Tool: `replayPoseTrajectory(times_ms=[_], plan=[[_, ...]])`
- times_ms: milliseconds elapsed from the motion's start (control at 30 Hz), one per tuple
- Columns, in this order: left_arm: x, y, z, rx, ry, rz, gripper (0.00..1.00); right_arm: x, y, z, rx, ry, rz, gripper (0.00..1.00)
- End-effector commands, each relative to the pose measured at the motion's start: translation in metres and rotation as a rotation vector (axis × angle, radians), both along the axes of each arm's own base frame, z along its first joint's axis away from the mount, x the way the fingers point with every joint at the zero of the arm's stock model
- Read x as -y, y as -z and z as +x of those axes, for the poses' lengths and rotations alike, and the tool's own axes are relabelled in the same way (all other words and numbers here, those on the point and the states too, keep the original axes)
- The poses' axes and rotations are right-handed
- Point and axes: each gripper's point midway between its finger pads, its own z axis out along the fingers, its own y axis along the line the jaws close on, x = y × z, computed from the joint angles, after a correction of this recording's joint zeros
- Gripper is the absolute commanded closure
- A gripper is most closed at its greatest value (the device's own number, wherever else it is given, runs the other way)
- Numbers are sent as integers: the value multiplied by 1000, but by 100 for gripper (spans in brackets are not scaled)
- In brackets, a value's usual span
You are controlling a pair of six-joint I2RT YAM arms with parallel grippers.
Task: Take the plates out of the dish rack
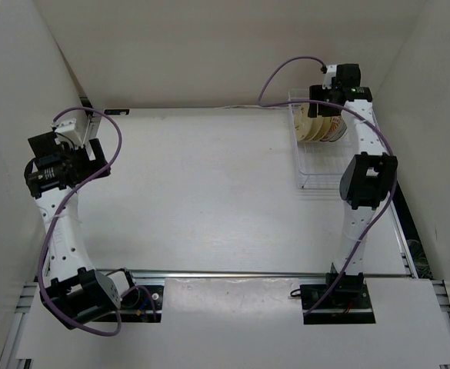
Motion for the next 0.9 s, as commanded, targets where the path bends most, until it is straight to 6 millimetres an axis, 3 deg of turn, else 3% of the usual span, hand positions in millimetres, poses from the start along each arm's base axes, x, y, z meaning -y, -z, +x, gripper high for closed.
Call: replayPoseTrajectory(times_ms=[0,67,367,433,567,700,867], plan=[[4,-26,6,79,24,2,0,0,-10,18,66,5,-7,31],[3,-23,8,70,24,-2,0,0,1,21,52,11,-1,31],[2,-29,10,88,19,-2,0,-3,11,28,50,25,-30,33],[4,-29,10,90,26,-7,0,3,3,30,70,55,-56,33],[4,-29,10,90,26,-7,0,16,-20,28,117,140,-77,24],[6,-23,11,84,29,-24,0,14,-40,24,150,132,-66,23],[7,-26,10,93,29,-20,0,2,-39,18,142,126,-84,24]])
